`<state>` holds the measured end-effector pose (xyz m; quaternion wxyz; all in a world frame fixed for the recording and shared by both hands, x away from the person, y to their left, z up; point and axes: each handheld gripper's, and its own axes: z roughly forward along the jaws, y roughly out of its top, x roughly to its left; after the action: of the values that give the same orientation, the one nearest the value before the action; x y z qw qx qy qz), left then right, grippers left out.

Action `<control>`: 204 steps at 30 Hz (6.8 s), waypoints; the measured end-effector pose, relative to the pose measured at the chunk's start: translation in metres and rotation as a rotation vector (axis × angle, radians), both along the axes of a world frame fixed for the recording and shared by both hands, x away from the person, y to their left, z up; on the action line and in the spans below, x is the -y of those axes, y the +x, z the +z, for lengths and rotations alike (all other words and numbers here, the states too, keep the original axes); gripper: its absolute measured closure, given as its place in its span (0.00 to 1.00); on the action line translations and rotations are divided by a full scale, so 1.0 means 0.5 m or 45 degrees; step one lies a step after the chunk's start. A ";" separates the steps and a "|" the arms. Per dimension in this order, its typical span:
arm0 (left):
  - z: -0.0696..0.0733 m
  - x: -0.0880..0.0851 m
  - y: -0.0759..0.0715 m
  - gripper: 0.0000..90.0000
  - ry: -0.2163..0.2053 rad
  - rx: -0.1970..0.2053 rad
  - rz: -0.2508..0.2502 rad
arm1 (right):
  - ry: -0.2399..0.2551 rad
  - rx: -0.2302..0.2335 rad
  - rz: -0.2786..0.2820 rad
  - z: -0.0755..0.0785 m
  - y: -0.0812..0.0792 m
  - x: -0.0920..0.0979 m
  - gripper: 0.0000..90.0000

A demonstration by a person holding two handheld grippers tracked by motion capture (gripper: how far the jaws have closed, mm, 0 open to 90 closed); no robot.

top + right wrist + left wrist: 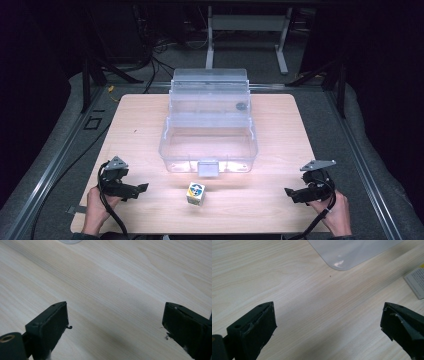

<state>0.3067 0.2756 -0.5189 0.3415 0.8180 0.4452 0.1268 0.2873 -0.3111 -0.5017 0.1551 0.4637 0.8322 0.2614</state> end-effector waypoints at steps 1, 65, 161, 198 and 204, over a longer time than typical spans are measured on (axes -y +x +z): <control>-0.001 0.000 0.001 0.00 0.005 -0.005 0.000 | 0.000 -0.003 0.001 0.001 0.000 -0.002 0.07; -0.006 0.009 -0.002 0.00 0.084 -0.027 -0.023 | -0.158 -0.155 0.624 0.051 0.021 -0.398 0.00; -0.013 0.014 -0.001 0.00 0.119 -0.077 -0.068 | -0.299 -0.214 0.381 0.081 0.033 -0.284 0.52; -0.015 0.016 0.000 0.00 0.106 -0.084 -0.079 | -0.286 -0.314 0.116 0.046 0.157 -0.152 0.32; -0.016 0.014 0.002 0.01 0.105 -0.084 -0.084 | -0.301 -0.357 0.116 0.036 0.176 -0.166 0.42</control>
<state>0.3074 0.2687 -0.5268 0.2964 0.8493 0.4235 0.1067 0.3752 -0.2283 -0.4838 0.0791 0.4359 0.8908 0.1012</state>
